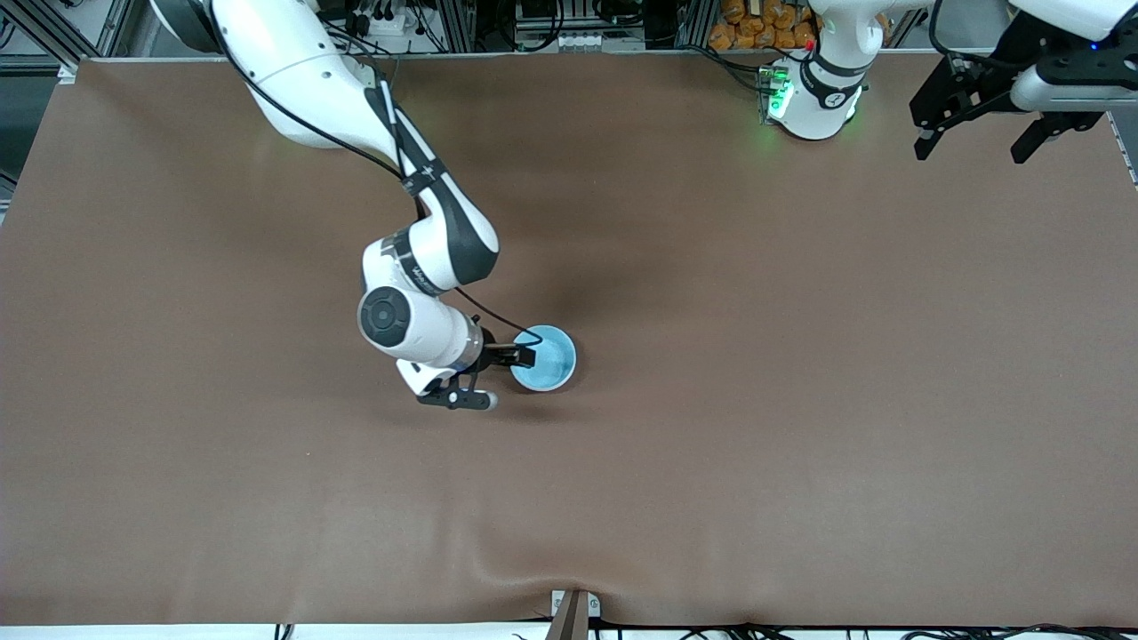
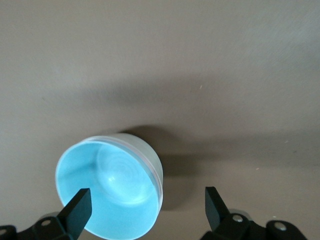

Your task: Stack pink and blue bowls on white bowl

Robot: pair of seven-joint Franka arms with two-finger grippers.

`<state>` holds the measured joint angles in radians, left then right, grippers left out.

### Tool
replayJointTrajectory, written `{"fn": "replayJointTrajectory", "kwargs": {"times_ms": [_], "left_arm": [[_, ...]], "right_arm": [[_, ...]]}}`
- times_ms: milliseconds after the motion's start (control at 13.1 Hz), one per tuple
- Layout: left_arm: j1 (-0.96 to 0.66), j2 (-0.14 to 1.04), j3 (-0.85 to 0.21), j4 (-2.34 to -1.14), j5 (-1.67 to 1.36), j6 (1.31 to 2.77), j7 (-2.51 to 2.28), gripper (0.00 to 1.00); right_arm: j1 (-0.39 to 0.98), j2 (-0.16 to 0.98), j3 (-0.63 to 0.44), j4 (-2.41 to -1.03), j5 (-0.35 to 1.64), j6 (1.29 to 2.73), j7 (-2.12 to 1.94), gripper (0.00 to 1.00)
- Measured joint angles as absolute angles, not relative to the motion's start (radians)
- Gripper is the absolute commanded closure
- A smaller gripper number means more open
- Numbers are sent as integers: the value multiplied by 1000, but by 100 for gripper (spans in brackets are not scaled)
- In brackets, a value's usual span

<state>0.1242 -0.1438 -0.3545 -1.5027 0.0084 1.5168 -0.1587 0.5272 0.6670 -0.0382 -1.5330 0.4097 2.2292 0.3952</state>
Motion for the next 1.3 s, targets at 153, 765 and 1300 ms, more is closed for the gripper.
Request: {"fn": "replayJointTrajectory", "kwargs": {"times_ms": [153,765,1300], "left_arm": [[128,-141,-351,-1507,8,1516,-159,0],[143,-133,-341,-1519,8,1492,-160,0],[165,-82,-340,-1527,9,1492,-160,0]], "right_arm": [[481,599,-50,-1526,379,2168,392,0],[119,256,-86,-1523,176,1721,42,0],[5,53,-73,-1542,56,1501,-25,0]]}}
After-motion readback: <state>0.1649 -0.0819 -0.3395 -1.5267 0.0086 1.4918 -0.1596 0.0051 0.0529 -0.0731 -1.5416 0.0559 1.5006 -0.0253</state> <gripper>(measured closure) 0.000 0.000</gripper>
